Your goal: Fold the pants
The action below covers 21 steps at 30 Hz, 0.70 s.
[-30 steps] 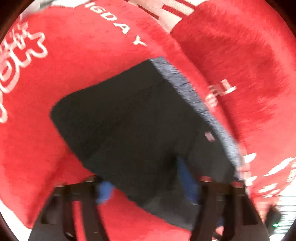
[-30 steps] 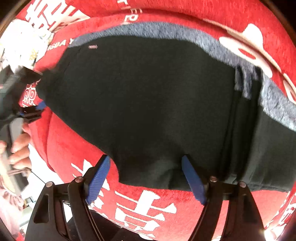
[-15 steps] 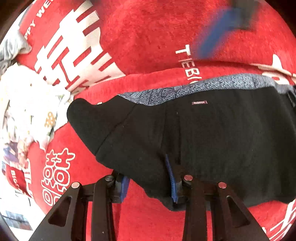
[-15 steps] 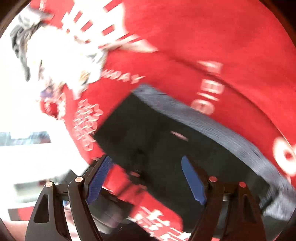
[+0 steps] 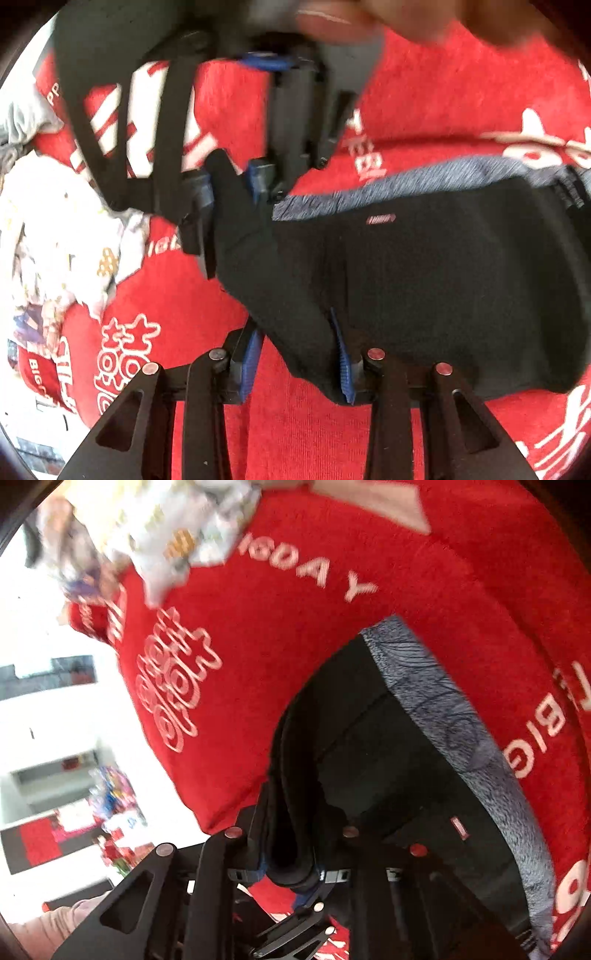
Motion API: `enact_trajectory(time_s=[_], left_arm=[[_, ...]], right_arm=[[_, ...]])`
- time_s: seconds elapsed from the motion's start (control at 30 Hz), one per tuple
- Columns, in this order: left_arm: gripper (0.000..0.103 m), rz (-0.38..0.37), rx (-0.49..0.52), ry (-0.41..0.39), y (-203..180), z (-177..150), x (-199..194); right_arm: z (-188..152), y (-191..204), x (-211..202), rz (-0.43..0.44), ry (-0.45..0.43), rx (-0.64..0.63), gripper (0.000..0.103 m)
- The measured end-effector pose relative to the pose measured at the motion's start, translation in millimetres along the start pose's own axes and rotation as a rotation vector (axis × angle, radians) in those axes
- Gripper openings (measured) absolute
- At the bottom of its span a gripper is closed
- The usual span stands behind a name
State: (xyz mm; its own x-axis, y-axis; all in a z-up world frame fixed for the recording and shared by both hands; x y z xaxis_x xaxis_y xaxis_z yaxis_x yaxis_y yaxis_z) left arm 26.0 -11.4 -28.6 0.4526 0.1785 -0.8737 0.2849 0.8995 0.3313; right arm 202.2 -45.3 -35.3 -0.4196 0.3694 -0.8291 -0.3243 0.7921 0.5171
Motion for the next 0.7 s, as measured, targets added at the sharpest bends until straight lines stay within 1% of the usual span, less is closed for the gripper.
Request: enact_trajectory(time_s=[0.07, 0.13, 0.2, 0.27, 0.37, 0.47, 0.57, 0.6, 0.67, 0.7], left_arm=[[0.037, -0.015, -0.002, -0.035, -2.2, 6.1, -19.0], [0.037, -0.038, -0.008, -0.071, -6.5, 14.7, -42.0], [0.037, -0.063, -0.007, -0.110, -15.3, 26.5, -66.6], [0.037, -0.081, 0.004, -0.141, -27.9, 34.5, -85.2], [0.037, -0.113, 0.037, -0.193, -53.1, 49.5, -116.1], [0.037, -0.147, 0.089, -0.236, -88.0, 62.7, -145.5], [0.037, -0.185, 0.151, -0.269, -132.5, 71.9, -171.9], [0.037, -0.199, 0.182, -0.284, -152.2, 74.3, -180.5], [0.037, -0.213, 0.229, -0.299, -178.5, 76.8, -188.8], [0.037, -0.226, 0.269, -0.305, -200.5, 77.3, -193.4]], right_arm=[[-25.0, -11.1, -23.7, 0.103, -0.087, 0.007, 0.020], [-50.8, -22.7, -45.0, 0.184, -0.170, 0.025, 0.020], [-73.2, -32.3, -67.3, 0.251, -0.248, 0.043, 0.020], [-103.9, -43.5, -90.9, 0.298, -0.330, 0.060, 0.020], [-149.5, -59.4, -122.5, 0.333, -0.440, 0.077, 0.020], [-199.1, -80.7, -149.9, 0.347, -0.532, 0.102, 0.021], [-254.8, -108.3, -172.5, 0.357, -0.618, 0.148, 0.021], [-270.3, -115.8, -175.2, 0.358, -0.642, 0.165, 0.021], [-304.5, -137.4, -180.5, 0.369, -0.695, 0.208, 0.021], [-321.4, -147.5, -182.2, 0.374, -0.719, 0.234, 0.021]])
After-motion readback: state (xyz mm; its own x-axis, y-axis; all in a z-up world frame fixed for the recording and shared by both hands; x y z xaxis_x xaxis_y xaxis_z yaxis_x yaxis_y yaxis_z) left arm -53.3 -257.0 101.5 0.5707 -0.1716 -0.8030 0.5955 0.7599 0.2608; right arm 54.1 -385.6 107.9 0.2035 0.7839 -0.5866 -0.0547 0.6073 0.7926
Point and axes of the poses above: each gripper's, at about its wrist camera, not at the fingertips, and x roughly the way its jaws point, y to its left, z to its top, the point moved 1 cm from there along x, roughly the way its jaws point, and after that the axes turned 10 degrees about y, right-handed, at the moved point
